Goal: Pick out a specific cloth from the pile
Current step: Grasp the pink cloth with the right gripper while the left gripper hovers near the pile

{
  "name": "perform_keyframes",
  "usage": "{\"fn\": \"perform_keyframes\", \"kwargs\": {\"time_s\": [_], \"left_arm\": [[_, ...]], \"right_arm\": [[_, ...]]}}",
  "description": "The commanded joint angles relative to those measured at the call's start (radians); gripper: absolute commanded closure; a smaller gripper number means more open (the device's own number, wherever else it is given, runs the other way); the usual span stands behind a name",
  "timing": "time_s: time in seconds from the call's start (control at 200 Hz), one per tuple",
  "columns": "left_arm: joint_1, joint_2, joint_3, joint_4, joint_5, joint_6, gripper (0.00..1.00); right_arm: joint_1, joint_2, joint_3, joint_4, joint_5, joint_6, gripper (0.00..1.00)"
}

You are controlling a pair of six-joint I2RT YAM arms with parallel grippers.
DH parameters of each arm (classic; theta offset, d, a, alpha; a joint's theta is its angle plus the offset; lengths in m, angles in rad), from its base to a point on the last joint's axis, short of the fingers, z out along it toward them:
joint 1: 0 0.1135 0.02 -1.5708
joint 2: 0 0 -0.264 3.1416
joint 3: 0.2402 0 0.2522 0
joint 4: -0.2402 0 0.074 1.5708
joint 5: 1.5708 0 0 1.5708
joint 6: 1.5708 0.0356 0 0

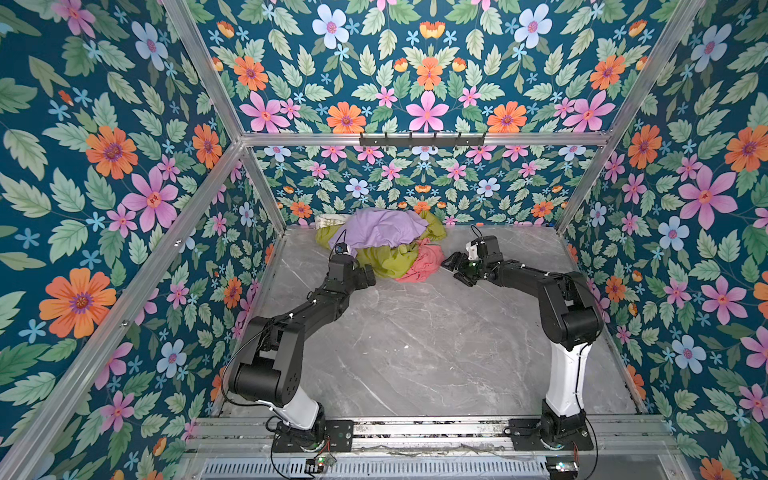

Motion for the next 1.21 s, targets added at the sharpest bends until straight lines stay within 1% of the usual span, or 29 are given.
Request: {"fn": "perform_keyframes", "kwargs": {"time_s": [0.0,0.34,0.78,0.835,1.09,1.2], "left_arm": [[0.0,-0.001,-0.001,-0.014,0.014,0.009,0.0],[0.0,-0.002,-0.001,-0.013,0.038,0.011,0.0],[0.0,-0.012,-0.003,-0.017,0.035,0.009,0.0],[0.001,-0.015,-0.003,-0.017,0.034,0.009,0.0],[0.0,-0.014,-0.004,-0.017,0.037,0.003,0.01],[-0.001,-0.015,-0.006,-0.017,0.034,0.004,0.01]], "right_arm": [[0.007,0.027,0.033,0.026,-0.017,0.017,0.27],[0.015,0.112,0.102,0.025,-0.02,0.033,0.36],[0.016,0.211,0.196,0.022,-0.01,0.057,0.48],[0.016,0.221,0.21,0.02,-0.009,0.057,0.53],[0.016,0.259,0.25,0.015,-0.006,0.055,0.63],[0.016,0.271,0.258,0.02,-0.013,0.061,0.7]]}}
